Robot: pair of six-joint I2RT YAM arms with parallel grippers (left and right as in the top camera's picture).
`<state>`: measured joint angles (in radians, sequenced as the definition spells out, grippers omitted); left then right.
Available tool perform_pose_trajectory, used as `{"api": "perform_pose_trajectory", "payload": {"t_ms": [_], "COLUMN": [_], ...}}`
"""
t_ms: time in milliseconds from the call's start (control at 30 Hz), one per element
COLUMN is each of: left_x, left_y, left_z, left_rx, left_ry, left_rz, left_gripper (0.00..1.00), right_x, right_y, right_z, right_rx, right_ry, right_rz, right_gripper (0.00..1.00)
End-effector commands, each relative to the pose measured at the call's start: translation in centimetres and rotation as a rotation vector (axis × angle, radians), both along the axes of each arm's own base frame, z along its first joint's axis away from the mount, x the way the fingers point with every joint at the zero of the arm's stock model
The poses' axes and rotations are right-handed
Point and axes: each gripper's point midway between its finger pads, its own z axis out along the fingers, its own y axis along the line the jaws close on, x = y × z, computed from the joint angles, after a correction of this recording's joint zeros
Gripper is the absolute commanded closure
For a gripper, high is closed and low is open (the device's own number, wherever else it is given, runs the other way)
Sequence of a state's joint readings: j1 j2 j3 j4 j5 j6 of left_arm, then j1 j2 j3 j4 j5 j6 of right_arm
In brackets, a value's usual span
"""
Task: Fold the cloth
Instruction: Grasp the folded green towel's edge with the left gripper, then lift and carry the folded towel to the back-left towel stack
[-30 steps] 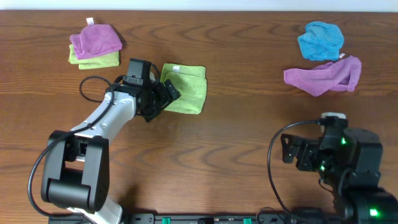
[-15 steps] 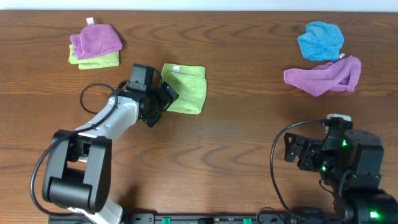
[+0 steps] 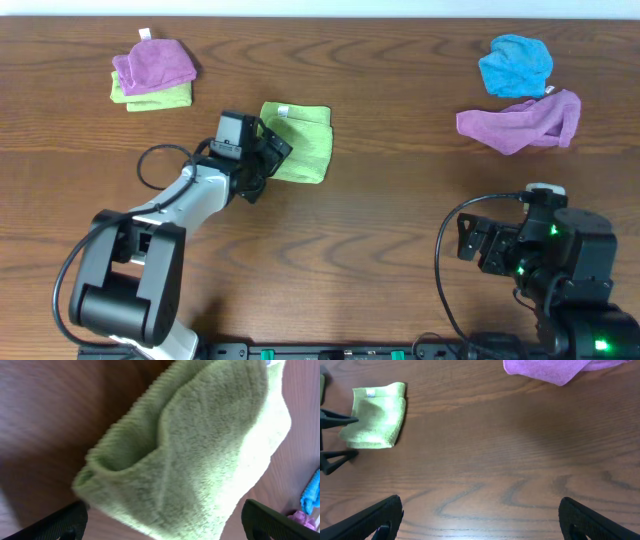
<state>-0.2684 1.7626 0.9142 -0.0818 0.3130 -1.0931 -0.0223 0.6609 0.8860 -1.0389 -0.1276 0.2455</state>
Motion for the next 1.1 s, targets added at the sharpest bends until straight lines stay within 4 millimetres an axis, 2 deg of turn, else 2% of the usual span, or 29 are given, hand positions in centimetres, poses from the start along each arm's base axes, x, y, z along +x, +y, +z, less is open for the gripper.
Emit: {"api": "perform_pose_trajectory", "payload": {"t_ms": [0,33,167,200,233,333,433,500,667,767,933,1067], "left_x": [-0.6,-0.6,-0.7,-0.7,-0.7,-0.3,0.5,1.4,2.4,3.4,6.0,8.6], "left_y": [-0.3,-0.5,-1.1,-1.1,-1.1,-0.9,-1.1,-1.4,-1.7,-1.8,0.7,3.4], "left_z": [-2.1,-2.5,-3.9,-4.1,-4.4,-4.7,-4.3,-3.8,-2.8,-1.3,2.5,6.5], "left_rx": [0.019,0.015,0.010,0.011,0.015,0.034,0.053,0.073,0.098,0.082,0.122,0.155], "left_ry": [0.044,0.049,0.071,0.073,0.075,0.059,-0.006,-0.076,-0.168,-0.211,-0.214,-0.217], "left_rz": [0.028,0.031,0.038,0.037,0.038,0.033,-0.019,-0.081,-0.174,-0.209,-0.184,-0.157], "left_gripper": [0.00,0.00,0.18,0.27,0.43,0.55,0.71,0.94,0.95,0.94,0.94,0.94], "right_x": [-0.1,-0.1,-0.1,-0.1,-0.1,-0.1,-0.1,-0.1,-0.1,-0.1,-0.1,-0.1], "right_y": [-0.3,-0.3,-0.3,-0.3,-0.3,-0.3,-0.3,-0.3,-0.3,-0.3,-0.3,-0.3], "right_z": [-0.4,-0.4,-0.4,-0.4,-0.4,-0.4,-0.4,-0.4,-0.4,-0.4,-0.4,-0.4], "right_rx": [0.000,0.000,0.000,0.000,0.000,0.000,0.000,0.000,0.000,0.000,0.000,0.000], "right_ry": [0.013,0.013,0.013,0.013,0.013,0.013,0.013,0.013,0.013,0.013,0.013,0.013], "right_rz": [-0.023,-0.023,-0.023,-0.023,-0.023,-0.023,-0.023,-0.023,-0.023,-0.023,-0.023,-0.023], "right_gripper": [0.01,0.01,0.01,0.01,0.01,0.01,0.01,0.01,0.01,0.01,0.01,0.01]}}
